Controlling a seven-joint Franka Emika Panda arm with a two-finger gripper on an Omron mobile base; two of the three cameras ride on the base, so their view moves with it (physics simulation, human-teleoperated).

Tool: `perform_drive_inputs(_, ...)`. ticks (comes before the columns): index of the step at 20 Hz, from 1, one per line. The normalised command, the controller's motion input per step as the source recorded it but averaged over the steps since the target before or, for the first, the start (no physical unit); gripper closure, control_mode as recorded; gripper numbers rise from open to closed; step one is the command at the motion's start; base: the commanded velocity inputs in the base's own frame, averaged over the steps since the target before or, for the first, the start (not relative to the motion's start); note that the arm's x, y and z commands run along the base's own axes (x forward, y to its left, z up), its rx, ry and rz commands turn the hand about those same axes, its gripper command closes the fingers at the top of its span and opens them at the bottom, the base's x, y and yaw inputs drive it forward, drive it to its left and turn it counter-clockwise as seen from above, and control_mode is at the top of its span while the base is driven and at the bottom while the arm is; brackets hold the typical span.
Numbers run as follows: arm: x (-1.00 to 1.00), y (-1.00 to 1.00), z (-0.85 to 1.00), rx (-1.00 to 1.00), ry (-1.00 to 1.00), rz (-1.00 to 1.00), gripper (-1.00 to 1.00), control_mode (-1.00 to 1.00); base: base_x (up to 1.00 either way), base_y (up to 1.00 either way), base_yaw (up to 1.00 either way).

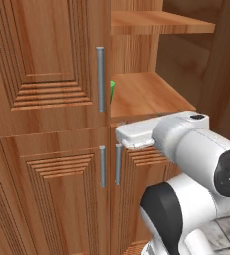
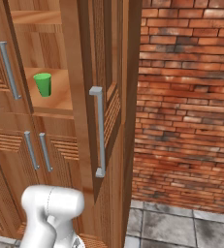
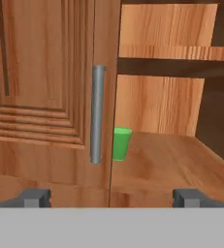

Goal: Open the cabinet directly in front. Then move the beer and the cup to the dining counter with the jar on it.

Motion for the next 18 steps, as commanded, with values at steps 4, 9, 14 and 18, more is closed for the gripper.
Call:
perform_drive_inputs(4,0.10,0.54,-0.91,-0.03,-0.50,0.45,-1.00,-1.00,0.00,0.00,0.00)
perform_drive_inputs(9,0.23,0.26,-1.00,0.02,-0.43,0.32,-1.00,-1.00,0.00,0.00,0.00)
perform_drive_inputs(14,0.00,0.00,-0.17,0.00,-0.09,0.04,-1.00,-1.00,0.00,0.00,0.00)
perform_drive_inputs(18,0.16,0.00,-0.70,-0.01,-0.16,-0.48,-1.00,-1.00,0.00,0.00,0.00)
